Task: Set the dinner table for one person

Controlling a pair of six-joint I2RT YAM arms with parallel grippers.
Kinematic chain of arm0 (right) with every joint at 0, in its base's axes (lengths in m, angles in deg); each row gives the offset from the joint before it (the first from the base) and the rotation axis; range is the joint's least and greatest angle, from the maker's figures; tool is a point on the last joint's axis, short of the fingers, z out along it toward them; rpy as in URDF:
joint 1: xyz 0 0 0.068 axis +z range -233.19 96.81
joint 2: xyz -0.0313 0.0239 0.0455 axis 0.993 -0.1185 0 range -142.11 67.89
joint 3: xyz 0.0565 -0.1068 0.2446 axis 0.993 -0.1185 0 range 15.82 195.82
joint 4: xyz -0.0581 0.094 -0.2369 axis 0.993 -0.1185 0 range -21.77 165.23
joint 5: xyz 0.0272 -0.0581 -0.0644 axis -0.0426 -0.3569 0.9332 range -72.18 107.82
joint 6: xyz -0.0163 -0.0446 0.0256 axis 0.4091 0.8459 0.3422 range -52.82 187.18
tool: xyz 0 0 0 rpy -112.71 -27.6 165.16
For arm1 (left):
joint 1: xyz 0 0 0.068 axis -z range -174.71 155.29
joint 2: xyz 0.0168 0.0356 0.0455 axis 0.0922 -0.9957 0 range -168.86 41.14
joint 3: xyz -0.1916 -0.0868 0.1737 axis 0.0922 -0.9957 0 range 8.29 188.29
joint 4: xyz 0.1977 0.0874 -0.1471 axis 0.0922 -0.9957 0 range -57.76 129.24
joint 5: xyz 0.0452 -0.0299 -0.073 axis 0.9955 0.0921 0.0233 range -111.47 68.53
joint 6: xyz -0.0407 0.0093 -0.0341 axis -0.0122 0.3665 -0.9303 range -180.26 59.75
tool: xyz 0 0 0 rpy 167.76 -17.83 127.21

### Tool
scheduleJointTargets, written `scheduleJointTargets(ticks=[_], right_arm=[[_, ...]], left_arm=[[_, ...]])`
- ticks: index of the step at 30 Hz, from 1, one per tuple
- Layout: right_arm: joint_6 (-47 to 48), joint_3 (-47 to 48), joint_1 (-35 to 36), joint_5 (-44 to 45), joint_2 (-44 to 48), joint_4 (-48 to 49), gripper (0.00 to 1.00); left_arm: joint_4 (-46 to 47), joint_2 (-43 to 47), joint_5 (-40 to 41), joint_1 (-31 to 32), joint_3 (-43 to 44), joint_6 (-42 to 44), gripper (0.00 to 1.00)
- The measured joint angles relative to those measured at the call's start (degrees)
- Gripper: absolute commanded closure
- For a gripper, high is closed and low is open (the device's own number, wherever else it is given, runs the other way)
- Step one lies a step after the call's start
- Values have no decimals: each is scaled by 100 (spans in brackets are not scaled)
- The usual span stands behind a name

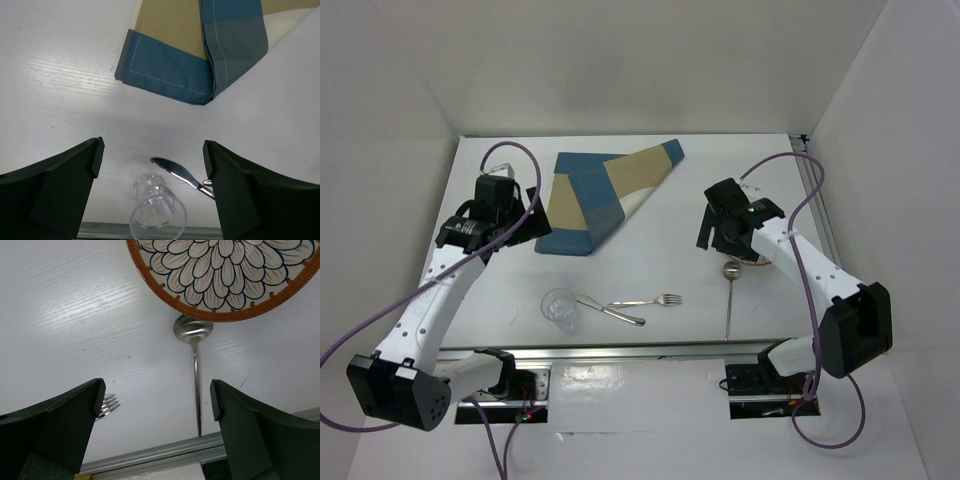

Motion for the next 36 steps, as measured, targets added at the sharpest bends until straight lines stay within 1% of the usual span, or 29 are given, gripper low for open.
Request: scheduleJointTargets(ticks=[4,7,12,16,20,25,30,33,36], right_arm=[[-20,0,-20,-22,90,42,1],[-22,0,-20,-46,87,55,1],[72,2,7,-201,92,149,1],[256,-144,92,-452,271,564,1],[389,-345,157,-739,557,787,1],[476,-348,160,-874,560,901,1],[535,-420,160,-1075,557,1049,1],[588,-391,219,-1172,433,1154,1],[667,-87,474,-1156,-46,1220,1]], left_arm=[[46,15,-68,-2,0,-28,0],[-111,-457,-229,-2,275,-31,0],[-278,-1027,-442,-2,299,-2,1],[-306,-1349,-826,-35,306,-17,3],[-369,-1919,-973,-229,389,-179,0],[-328,-2564,-979,-595,511,-505,0],[-44,-3154,-1165,-1023,518,-706,1],[70,-3641,-1246,-1130,614,-782,1],[229,-4030,-1381,-1132,669,-807,1]])
